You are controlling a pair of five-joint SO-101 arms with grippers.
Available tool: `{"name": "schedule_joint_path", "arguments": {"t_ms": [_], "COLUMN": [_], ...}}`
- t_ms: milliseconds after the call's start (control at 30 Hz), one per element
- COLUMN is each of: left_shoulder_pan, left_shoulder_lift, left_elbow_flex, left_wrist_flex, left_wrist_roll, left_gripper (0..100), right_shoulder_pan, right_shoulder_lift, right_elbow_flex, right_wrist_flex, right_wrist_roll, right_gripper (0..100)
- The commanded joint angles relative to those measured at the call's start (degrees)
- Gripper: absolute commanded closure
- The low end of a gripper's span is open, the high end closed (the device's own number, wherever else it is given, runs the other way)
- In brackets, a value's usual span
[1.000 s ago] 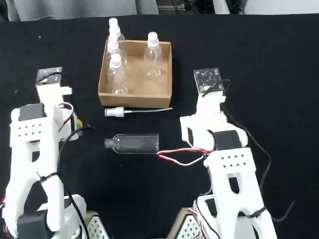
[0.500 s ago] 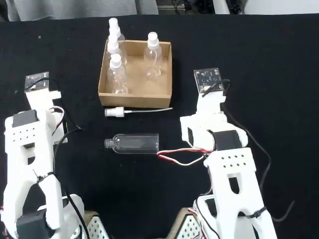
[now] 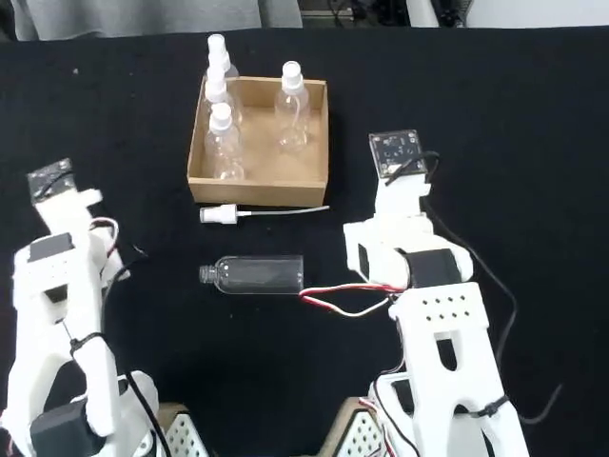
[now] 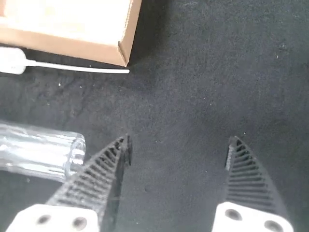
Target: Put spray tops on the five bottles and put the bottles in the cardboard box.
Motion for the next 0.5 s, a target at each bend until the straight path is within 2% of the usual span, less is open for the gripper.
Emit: {"name": "schedule_joint_path", "arguments": {"t_ms": [0, 167, 233, 467], "left_shoulder_pan": [-2.68, -4.79, -5.76, -9.01], "left_shoulder_lift": [-2.29, -2.29, -2.29, -1.93], "left_elbow_flex": [1.36, 1.89, 2.07, 2.24], "left_wrist_flex": [-3.6, -4.31, -4.31, -4.31], "left_wrist_roll": [0.79, 0.79, 0.79, 0.7], "left_gripper": [97, 97, 97, 97], "right_shoulder_pan": [0.7, 0.62, -0.09, -9.32], "right_shoulder_lift": [-2.42, -2.33, -2.07, -1.89], "right_elbow_flex": [-3.47, -6.02, -8.75, -18.95], "right_wrist_flex": [-1.32, -0.44, 2.55, 12.31], "right_wrist_roll": [4.22, 4.75, 7.91, 14.24], "right_gripper": [72.3, 72.3, 72.3, 72.3]}}
